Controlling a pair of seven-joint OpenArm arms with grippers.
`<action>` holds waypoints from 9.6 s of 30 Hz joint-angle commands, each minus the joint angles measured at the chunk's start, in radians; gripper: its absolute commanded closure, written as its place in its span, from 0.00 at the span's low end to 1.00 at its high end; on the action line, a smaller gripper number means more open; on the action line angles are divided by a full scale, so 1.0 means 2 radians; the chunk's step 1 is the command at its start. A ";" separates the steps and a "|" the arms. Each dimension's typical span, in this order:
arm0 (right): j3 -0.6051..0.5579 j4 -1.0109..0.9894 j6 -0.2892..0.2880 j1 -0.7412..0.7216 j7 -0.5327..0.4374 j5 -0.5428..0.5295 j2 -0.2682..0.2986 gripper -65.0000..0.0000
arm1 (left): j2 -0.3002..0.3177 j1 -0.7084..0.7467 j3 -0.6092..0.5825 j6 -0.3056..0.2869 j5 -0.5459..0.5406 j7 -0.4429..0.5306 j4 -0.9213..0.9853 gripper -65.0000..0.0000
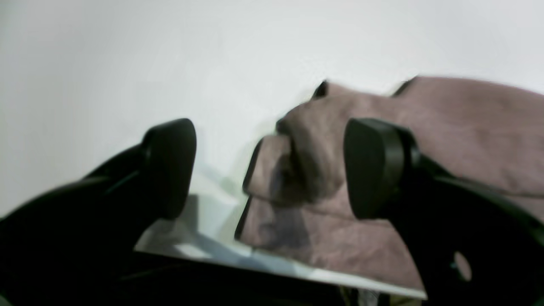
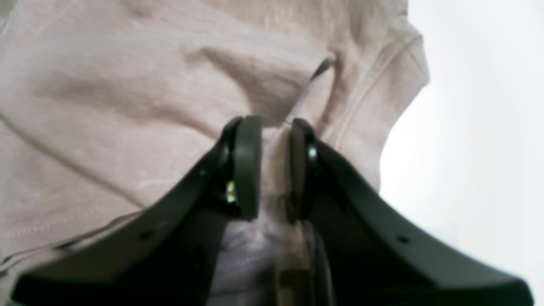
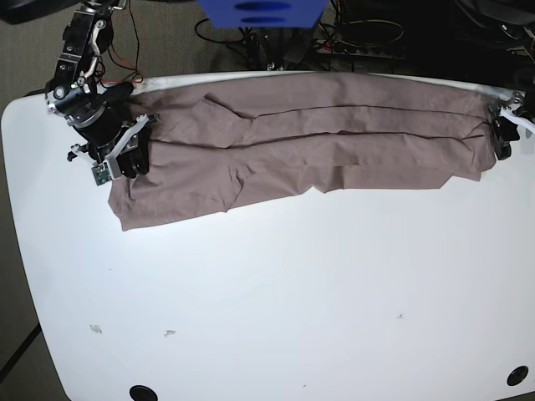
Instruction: Fold the T-shirt properly
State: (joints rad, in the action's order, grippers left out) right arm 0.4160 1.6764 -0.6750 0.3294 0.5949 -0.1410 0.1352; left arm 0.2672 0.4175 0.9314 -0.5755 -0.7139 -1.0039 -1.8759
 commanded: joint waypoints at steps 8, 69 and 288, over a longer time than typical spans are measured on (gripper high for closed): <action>-0.002 0.001 -0.007 0.003 0.019 0.009 0.003 0.80 | 0.021 -0.017 0.007 -0.049 -0.004 0.011 0.065 0.22; -0.002 0.004 -0.007 0.003 0.019 0.009 0.003 0.80 | -0.024 -0.035 -0.089 -0.061 -0.007 0.011 0.132 0.26; -0.003 -0.041 -0.007 0.004 0.018 0.010 0.006 1.00 | -0.099 -0.110 -0.633 -0.061 0.123 -0.006 -0.042 0.13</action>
State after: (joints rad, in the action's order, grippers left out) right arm 0.4133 1.6070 -0.6827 0.3214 0.5373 -0.1799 0.1417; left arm 0.0696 0.1978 -0.3355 -0.6994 -0.4450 -1.0397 -1.9411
